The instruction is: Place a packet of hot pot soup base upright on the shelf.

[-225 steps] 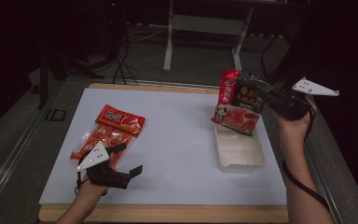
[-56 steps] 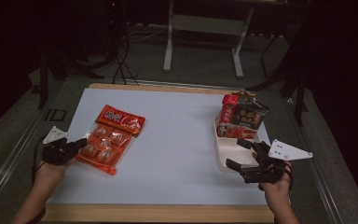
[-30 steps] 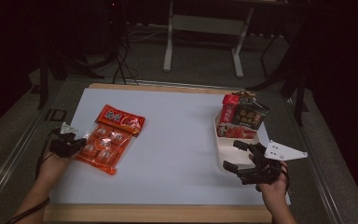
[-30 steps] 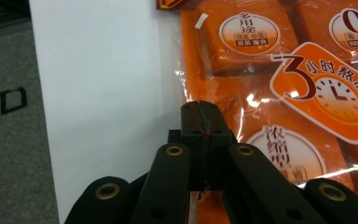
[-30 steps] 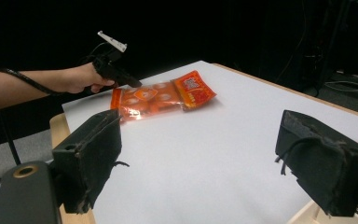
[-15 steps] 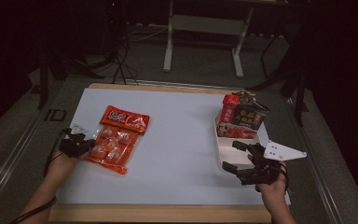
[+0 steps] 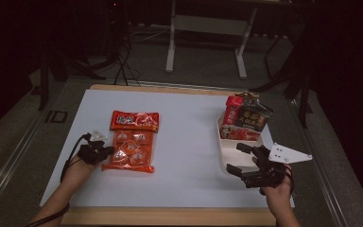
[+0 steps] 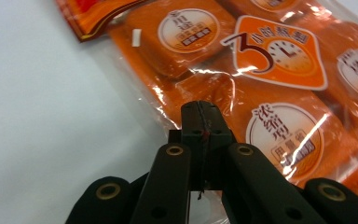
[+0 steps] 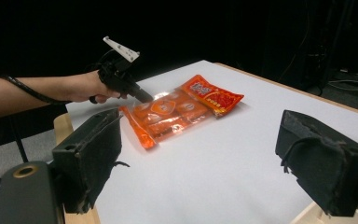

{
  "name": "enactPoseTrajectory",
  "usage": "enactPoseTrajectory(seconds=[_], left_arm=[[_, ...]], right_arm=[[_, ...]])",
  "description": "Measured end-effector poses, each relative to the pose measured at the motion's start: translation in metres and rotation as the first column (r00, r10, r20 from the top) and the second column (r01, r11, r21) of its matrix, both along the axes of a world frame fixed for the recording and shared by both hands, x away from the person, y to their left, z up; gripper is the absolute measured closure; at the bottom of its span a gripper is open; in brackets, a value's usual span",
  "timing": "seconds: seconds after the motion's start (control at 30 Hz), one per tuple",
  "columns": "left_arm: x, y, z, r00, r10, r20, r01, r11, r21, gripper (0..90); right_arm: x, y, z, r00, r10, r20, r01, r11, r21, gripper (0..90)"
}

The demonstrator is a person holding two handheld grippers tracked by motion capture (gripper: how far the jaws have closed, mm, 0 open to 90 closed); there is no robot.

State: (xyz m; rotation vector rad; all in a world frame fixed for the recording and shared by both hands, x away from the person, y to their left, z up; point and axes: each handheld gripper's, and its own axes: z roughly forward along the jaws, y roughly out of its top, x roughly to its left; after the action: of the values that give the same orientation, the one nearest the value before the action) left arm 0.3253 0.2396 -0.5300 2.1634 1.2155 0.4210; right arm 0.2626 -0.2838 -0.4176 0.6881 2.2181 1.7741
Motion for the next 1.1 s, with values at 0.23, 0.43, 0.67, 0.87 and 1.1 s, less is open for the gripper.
enactPoseTrajectory(seconds=[0.23, 0.43, 0.67, 0.87, 1.1], left_arm=[[0.0, -0.004, 0.003, 0.9976, 0.024, 0.065, -0.024, 0.9997, -0.002, 90.0], [0.02, 0.002, 0.009, 0.9944, 0.077, 0.072, -0.075, 0.9967, -0.03, 90.0], [0.043, -0.001, 0.006, 0.9927, 0.114, 0.039, -0.114, 0.9934, -0.008, 90.0], [0.054, -0.004, 0.0, 0.9906, 0.135, 0.025, -0.134, 0.9909, -0.008, 90.0], [0.055, -0.01, 0.001, 0.9929, 0.118, -0.015, -0.118, 0.9927, -0.024, 90.0]], right_arm=[[0.0, 0.0, 0.0, 1.0, 0.001, 0.0, -0.001, 1.0, -0.004, 14.0], [-0.001, -0.001, 0.0, 1.0, -0.001, -0.001, 0.001, 1.0, 0.0, 14.0], [-0.001, -0.002, 0.0, 1.0, 0.0, -0.002, 0.0, 1.0, 0.001, 14.0], [-0.001, -0.003, -0.001, 1.0, -0.005, 0.002, 0.005, 0.9999, -0.011, 14.0], [-0.001, -0.001, -0.001, 1.0, 0.006, -0.002, -0.006, 1.0, -0.003, 14.0]])
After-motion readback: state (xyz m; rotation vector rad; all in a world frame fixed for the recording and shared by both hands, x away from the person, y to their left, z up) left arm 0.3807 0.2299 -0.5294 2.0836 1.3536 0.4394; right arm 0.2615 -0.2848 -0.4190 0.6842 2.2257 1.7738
